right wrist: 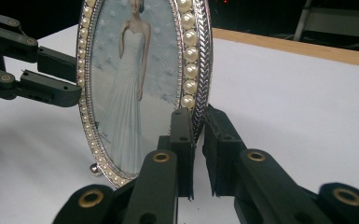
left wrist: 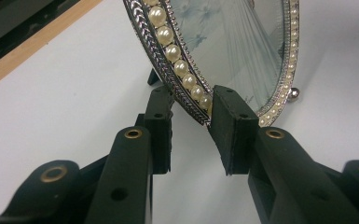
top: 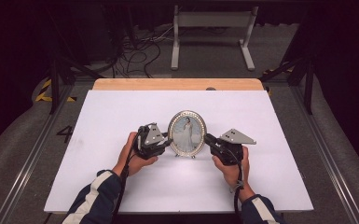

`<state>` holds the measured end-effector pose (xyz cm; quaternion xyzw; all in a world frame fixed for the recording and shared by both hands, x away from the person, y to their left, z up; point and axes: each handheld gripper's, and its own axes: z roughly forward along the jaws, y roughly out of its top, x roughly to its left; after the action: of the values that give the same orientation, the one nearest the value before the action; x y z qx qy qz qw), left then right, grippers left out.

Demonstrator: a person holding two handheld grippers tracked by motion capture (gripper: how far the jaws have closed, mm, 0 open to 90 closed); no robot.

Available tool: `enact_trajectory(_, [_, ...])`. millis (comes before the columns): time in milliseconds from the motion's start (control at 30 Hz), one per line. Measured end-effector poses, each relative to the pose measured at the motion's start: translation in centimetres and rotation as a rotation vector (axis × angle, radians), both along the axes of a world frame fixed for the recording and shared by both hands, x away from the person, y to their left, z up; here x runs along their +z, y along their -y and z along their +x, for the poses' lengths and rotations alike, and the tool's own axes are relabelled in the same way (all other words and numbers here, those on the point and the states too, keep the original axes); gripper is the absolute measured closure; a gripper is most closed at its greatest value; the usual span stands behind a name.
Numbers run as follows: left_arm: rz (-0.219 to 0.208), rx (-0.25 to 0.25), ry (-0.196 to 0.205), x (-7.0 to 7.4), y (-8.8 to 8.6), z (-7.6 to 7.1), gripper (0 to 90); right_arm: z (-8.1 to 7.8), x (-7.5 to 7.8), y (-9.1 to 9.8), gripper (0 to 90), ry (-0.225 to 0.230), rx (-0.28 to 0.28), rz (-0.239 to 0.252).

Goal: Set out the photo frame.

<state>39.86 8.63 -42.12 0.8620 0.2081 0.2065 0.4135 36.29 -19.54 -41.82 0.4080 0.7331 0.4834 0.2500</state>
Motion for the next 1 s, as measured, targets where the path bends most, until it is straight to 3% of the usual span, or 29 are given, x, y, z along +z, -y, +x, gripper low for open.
enact_trajectory(600, [-0.003, -0.010, 0.004, -0.05, 0.00, 0.06, 67.8, -0.05, 0.11, -0.02, 81.9, 0.010, 0.010, -0.037])
enact_trajectory(733, [0.030, -0.022, 0.004, -0.39, 0.43, -0.03, 63.2, -0.04, 0.13, 0.00, 82.0, 0.015, 0.017, -0.059])
enact_trajectory(1000, [0.004, -0.019, -0.001, -0.24, 0.07, -0.02, 60.3, -0.08, 0.19, 0.09, 80.6, 0.017, 0.017, -0.092])
